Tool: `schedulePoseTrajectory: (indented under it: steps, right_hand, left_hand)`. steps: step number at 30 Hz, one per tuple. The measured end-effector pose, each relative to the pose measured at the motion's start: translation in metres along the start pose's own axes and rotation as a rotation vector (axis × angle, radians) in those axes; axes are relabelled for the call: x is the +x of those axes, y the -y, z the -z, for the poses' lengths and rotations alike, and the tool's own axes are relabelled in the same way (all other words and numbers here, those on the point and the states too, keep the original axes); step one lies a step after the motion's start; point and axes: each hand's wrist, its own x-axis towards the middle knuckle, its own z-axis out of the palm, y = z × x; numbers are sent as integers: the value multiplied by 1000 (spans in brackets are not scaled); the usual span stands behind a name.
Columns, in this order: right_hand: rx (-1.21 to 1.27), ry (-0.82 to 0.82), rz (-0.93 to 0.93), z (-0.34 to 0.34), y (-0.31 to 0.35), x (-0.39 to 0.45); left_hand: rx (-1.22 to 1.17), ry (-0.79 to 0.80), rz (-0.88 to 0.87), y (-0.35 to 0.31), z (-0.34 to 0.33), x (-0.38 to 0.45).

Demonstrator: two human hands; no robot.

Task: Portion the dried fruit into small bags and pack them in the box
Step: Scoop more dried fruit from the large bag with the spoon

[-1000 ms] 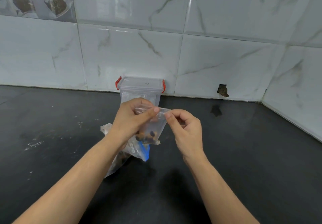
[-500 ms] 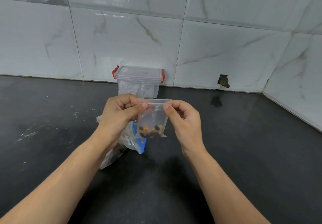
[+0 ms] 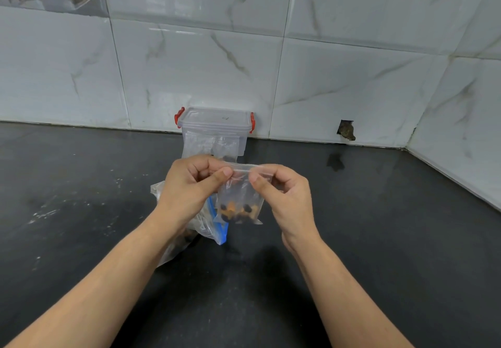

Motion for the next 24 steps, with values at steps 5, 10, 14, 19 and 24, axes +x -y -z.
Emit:
schedulePoseTrajectory:
  steps: [5,10,14,19,24]
  right_hand:
    - [29,47,14,-3,0,-2]
    - [29,27,-26,-3,1,-1]
    - [79,55,-48,-5,2,-2]
    - [89,-30,-92,-2,-1,1]
    - [-13,-112,-111,0,-4,3]
  left_hand:
    - [41,69,-29,0,-4,-2]
    - [93,68,-57,1,-5,-2]
    - [104,37,-46,-1,-5,-3]
    - [29,-74,25,1,1,0]
    - [13,-80,85,-1,0,2]
